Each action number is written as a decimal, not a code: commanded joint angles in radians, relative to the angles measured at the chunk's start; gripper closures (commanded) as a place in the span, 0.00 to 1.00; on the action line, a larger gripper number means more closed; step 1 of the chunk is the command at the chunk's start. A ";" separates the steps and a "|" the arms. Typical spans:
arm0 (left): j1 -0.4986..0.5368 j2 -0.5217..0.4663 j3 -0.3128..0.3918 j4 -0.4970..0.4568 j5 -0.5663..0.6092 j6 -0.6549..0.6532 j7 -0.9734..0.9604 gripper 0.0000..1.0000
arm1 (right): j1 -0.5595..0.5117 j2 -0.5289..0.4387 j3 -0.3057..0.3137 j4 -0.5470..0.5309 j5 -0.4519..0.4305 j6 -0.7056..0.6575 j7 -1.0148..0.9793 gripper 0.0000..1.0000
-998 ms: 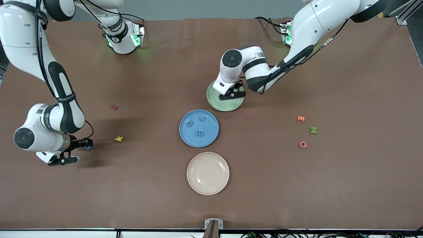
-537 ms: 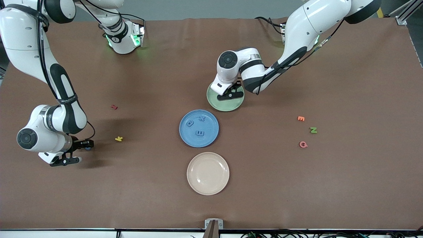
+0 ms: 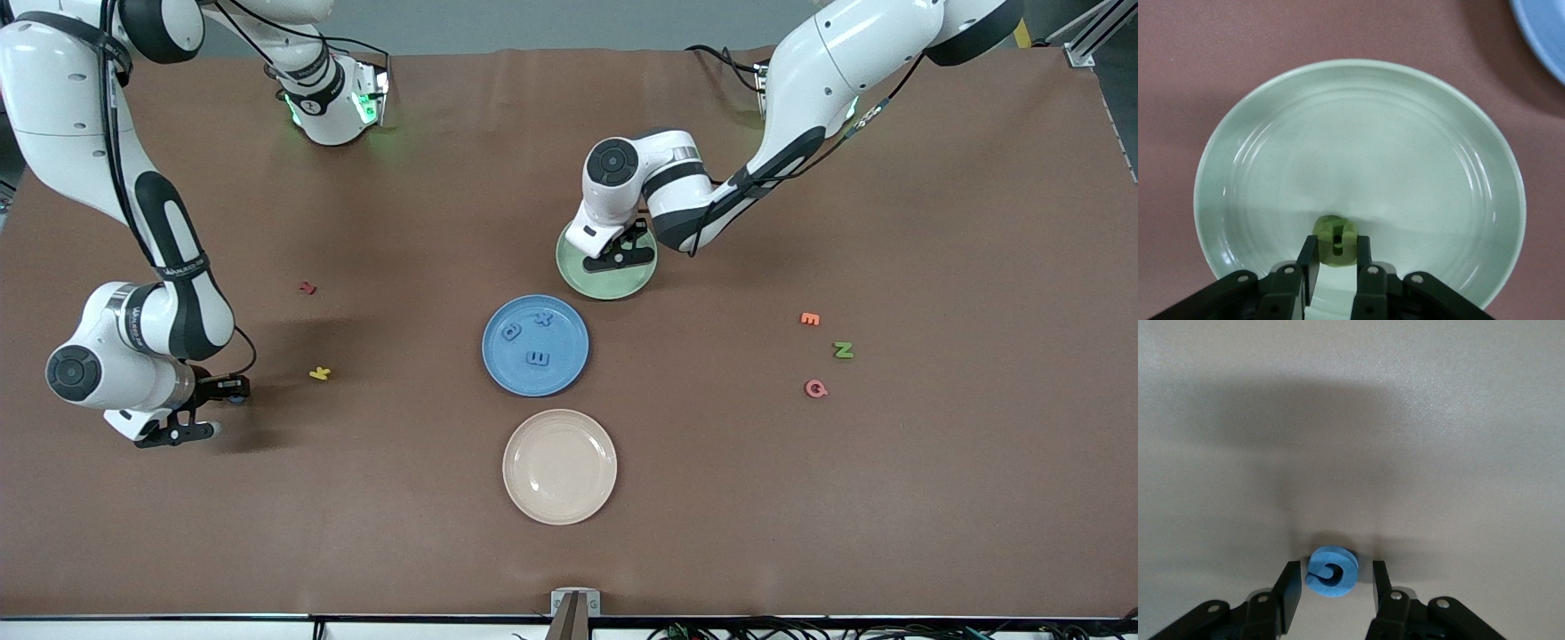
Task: Sort letters by color into matching plates
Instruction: 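Grasp the blue c with the right gripper while the left gripper lowers u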
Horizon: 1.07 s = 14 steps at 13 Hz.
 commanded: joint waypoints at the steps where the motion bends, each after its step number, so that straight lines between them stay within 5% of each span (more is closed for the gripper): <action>1: -0.012 0.008 0.014 0.012 -0.013 0.002 -0.015 0.49 | -0.023 0.008 0.021 0.001 0.001 0.007 -0.015 0.49; 2: -0.012 0.007 0.014 0.014 -0.015 0.002 -0.038 0.25 | -0.023 0.008 0.021 0.001 0.001 0.007 -0.015 0.52; 4: -0.012 0.005 0.014 0.021 -0.012 0.002 -0.087 0.05 | -0.023 0.008 0.022 0.001 0.001 0.007 -0.015 0.58; 9: 0.004 -0.022 0.011 0.050 -0.012 -0.007 -0.083 0.01 | -0.022 0.007 0.024 0.001 0.001 0.004 -0.015 0.75; 14: 0.158 -0.105 -0.028 0.061 -0.010 -0.027 0.008 0.01 | 0.033 -0.071 0.025 0.013 0.001 -0.111 0.011 0.76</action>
